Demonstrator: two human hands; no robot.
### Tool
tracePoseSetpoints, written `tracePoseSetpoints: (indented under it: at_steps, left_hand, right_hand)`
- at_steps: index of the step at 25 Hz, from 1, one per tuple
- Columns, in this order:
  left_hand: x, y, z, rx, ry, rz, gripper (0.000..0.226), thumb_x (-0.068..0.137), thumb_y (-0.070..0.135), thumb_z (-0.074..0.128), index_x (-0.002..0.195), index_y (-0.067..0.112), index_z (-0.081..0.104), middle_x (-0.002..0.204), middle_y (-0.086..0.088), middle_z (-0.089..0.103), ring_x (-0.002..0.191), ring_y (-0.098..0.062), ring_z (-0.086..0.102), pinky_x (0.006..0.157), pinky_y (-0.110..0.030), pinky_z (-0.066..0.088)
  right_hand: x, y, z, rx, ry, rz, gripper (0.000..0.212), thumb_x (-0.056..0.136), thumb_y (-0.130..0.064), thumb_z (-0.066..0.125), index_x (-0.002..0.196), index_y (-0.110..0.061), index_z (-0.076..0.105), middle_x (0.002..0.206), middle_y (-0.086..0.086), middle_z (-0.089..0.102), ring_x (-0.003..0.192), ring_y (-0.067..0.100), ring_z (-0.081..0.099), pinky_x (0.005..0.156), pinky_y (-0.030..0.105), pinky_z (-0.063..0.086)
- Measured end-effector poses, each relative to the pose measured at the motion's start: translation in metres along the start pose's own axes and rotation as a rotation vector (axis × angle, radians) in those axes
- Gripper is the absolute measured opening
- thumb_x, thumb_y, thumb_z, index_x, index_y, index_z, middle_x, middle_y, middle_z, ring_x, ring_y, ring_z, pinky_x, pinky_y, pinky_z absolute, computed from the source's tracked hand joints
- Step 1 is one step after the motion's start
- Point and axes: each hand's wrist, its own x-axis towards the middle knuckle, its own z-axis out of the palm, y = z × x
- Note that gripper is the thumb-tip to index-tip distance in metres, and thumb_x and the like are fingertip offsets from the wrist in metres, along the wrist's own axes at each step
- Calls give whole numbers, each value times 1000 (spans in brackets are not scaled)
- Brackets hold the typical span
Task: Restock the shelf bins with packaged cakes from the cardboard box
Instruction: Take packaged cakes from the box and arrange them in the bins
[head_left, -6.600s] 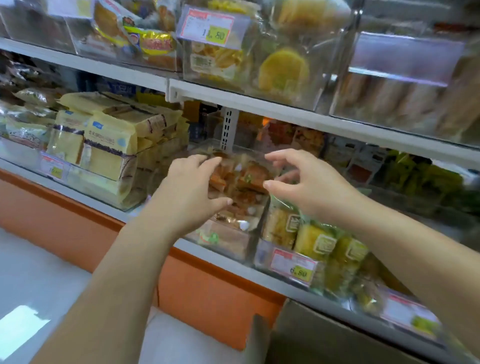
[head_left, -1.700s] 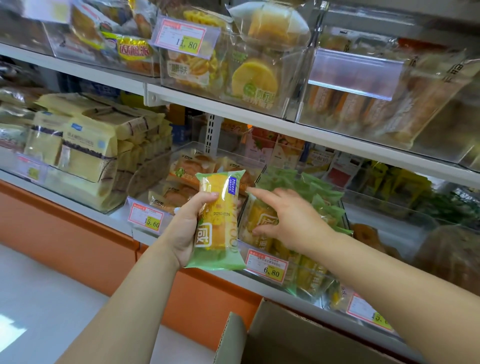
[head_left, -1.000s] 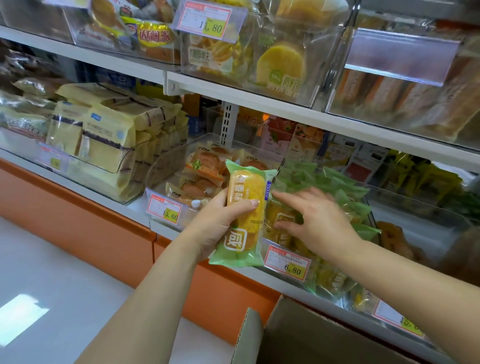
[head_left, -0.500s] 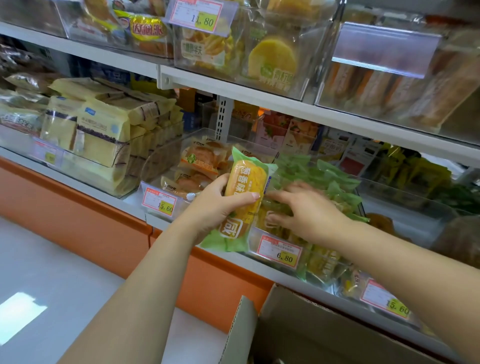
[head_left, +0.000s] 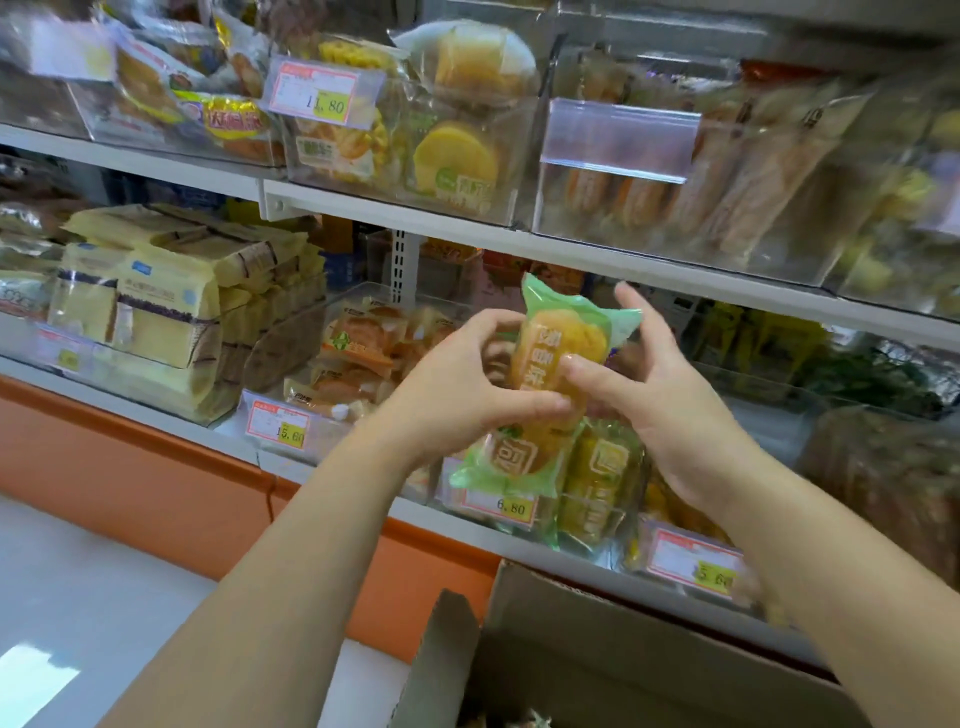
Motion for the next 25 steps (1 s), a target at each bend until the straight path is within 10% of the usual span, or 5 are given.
tracePoseSetpoints:
  at_steps: [8, 13, 17, 21, 25]
  left_hand:
    - [15, -25, 7, 713, 64, 31, 61, 91, 45, 61, 146, 32, 40, 156, 7, 34, 146, -13, 23, 121, -39, 20]
    - [21, -7, 28, 90, -29, 19, 70, 79, 63, 60, 143, 43, 41, 138, 15, 54, 122, -4, 55, 98, -31, 51]
    - [24, -1, 41, -115, -149, -64, 39, 88, 39, 66, 126, 29, 63, 110, 8, 73, 93, -9, 72, 72, -26, 59]
    - [31, -8, 36, -408, 59, -126, 31, 92, 36, 61, 116, 18, 68, 103, -3, 75, 96, -18, 72, 77, -34, 60]
    - [26, -13, 39, -463, 103, -169, 36, 92, 41, 59, 118, 17, 65, 108, -2, 73, 101, -17, 70, 81, -33, 58]
  right_hand:
    - [-4, 24, -70, -241, 282, 109, 44, 74, -38, 75, 111, -30, 53, 101, -17, 66, 91, -1, 63, 82, 27, 53]
    - [-5, 22, -60, -295, -13, 77, 42, 72, -37, 75, 111, -37, 60, 97, -14, 73, 87, 2, 69, 75, 24, 57]
    - [-4, 21, -44, -430, -74, 12, 64, 70, -44, 75, 128, -38, 48, 101, -12, 70, 91, -1, 67, 75, 14, 53]
    - [-29, 27, -71, -97, 28, 227, 73, 57, -67, 73, 123, -41, 55, 110, -7, 71, 96, 11, 69, 77, 27, 55]
    - [-45, 34, -71, 326, 39, 297, 54, 73, -34, 74, 123, -23, 58, 113, 11, 71, 95, 30, 71, 67, 35, 61]
